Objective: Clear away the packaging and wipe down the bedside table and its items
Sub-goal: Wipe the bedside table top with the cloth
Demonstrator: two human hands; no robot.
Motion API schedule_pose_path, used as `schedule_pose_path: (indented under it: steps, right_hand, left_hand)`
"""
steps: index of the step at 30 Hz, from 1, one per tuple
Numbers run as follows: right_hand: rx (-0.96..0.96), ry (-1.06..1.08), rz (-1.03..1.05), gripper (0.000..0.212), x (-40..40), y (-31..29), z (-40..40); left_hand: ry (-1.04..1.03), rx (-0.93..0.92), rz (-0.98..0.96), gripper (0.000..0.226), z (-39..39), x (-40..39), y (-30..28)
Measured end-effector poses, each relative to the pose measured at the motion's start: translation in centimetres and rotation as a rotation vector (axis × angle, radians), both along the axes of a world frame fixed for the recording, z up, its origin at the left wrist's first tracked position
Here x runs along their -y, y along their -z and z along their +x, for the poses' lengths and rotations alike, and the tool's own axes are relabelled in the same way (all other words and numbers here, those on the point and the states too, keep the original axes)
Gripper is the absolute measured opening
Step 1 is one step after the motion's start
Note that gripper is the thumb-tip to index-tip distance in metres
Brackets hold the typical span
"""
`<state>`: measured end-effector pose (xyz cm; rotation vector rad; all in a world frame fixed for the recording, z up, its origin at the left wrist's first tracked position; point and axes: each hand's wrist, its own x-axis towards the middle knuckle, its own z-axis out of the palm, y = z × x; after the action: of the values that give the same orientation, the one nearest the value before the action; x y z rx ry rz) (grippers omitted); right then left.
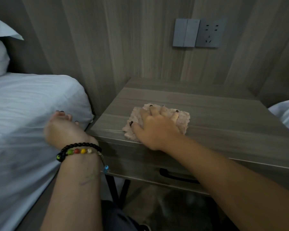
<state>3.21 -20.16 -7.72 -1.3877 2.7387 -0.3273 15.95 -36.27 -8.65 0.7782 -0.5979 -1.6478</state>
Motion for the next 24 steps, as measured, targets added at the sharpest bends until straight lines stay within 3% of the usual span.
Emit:
schedule_pose_path:
  steps: [4, 7, 13, 17, 24]
  right_hand:
    - [0.009, -0.015, 0.004, 0.067, 2.9, -0.3, 1.5]
    - [0.009, -0.053, 0.014, 0.066, 4.9, -0.5, 2.4]
    - [0.033, -0.142, 0.027, 0.063, 7.4, -0.8, 3.5]
    - [0.031, -0.222, 0.049, 0.06, 4.9, -0.8, 2.1]
    - [-0.004, -0.178, 0.09, 0.059, -3.6, -0.5, -2.1]
  left_hand:
    - [-0.036, 0.01, 0.113, 0.034, 0.2, 0.0, -0.9]
    - [-0.063, -0.037, 0.235, 0.033, 0.6, -0.2, -1.3]
    - [-0.081, -0.102, 0.228, 0.034, 0.2, -1.1, -1.7]
    - [-0.068, -0.021, 0.121, 0.033, 0.0, -1.7, -1.1]
    - [-0.084, -0.034, 0.191, 0.024, 0.4, -1.4, -0.3]
